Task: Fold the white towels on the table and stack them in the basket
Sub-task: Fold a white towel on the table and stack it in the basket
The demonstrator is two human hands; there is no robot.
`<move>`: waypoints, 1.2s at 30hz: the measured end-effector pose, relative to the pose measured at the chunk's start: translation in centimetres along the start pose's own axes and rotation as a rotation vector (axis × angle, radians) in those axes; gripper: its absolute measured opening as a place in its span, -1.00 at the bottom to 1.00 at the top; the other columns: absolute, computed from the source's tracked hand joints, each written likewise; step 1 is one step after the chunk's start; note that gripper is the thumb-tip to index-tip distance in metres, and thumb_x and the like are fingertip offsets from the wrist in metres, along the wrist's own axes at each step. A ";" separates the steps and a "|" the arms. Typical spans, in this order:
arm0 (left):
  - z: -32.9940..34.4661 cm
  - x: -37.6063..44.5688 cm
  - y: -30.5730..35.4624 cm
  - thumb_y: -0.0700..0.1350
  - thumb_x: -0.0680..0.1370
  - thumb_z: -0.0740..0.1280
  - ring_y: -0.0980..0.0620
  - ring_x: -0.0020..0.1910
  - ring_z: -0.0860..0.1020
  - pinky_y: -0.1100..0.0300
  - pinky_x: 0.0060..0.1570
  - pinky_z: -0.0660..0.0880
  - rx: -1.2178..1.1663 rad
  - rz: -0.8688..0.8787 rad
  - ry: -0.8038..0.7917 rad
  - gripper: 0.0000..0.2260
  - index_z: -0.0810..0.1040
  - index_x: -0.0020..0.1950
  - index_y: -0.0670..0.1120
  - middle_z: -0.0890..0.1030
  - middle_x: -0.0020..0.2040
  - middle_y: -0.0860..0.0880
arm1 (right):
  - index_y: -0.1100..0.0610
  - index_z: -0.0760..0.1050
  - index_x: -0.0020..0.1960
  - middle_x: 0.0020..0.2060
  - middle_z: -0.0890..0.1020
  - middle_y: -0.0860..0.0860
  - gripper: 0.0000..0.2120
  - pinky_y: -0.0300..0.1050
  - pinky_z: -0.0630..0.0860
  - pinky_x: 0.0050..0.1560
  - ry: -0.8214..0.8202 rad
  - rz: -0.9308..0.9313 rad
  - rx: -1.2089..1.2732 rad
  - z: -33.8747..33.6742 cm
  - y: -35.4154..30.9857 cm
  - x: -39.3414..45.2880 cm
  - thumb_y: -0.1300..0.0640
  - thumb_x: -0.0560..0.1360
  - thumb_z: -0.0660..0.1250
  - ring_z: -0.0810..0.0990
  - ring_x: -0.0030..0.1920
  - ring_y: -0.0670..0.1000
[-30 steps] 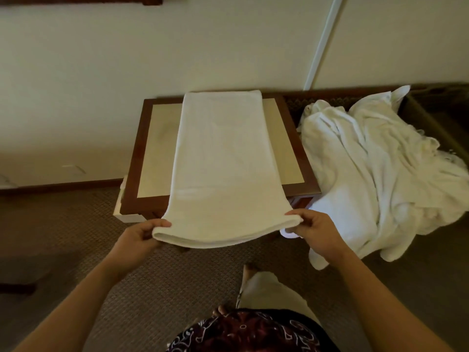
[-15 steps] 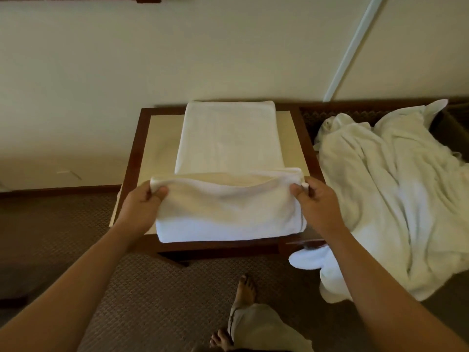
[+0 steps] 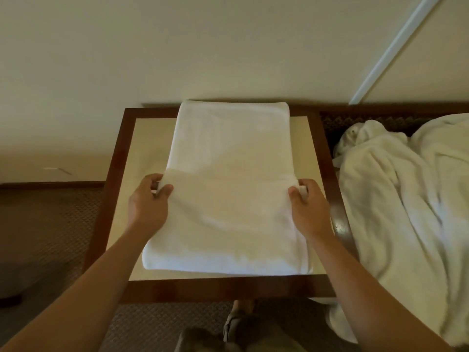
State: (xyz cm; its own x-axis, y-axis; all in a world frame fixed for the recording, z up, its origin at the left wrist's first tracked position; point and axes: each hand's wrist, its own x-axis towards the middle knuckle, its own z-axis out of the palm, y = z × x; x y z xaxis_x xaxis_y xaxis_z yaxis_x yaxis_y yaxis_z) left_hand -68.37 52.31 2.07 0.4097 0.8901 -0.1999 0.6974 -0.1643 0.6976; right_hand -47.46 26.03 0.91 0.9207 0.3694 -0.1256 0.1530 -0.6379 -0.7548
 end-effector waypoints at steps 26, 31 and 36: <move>-4.0 -12.4 -9.3 0.07 0.66 0.23 -0.25 0.22 0.51 -0.16 0.08 0.52 0.189 0.217 -0.044 -0.63 0.36 0.42 -0.06 0.48 0.27 -0.18 | 0.06 0.26 0.50 0.16 0.58 0.16 -0.37 0.22 0.46 0.17 0.106 0.019 -0.282 -0.5 4.1 -15.9 -0.29 0.59 0.25 0.54 0.20 0.26; -5.7 -13.3 -12.9 0.39 0.53 0.29 -0.07 0.66 -0.12 -0.19 0.58 -0.07 0.730 0.672 -0.360 -0.11 -0.10 0.67 0.12 -0.19 0.68 0.05 | -0.30 -0.29 0.61 0.61 -0.32 -0.23 0.09 0.37 -0.14 0.49 -0.372 -0.212 -0.717 -1.7 6.1 -19.0 -0.57 0.35 0.29 -0.35 0.61 0.06; -5.7 -14.1 -13.4 -0.02 0.30 0.65 -0.16 0.45 0.40 -0.19 0.40 0.37 0.814 0.699 -0.296 -0.09 0.31 0.58 0.02 0.34 0.57 -0.03 | -0.11 0.42 0.47 0.47 0.43 -0.07 -0.28 0.22 0.21 0.24 -0.046 -0.263 -0.714 -0.3 7.0 -21.0 0.02 0.35 0.57 0.36 0.46 0.18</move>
State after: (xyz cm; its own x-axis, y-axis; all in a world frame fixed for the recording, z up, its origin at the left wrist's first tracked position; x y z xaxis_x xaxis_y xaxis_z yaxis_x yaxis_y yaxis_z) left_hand -86.87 44.38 -0.53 0.9115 0.3740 -0.1711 0.3916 -0.9164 0.0830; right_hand -65.62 13.56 -1.52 0.8081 0.5878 -0.0378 0.5749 -0.8012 -0.1659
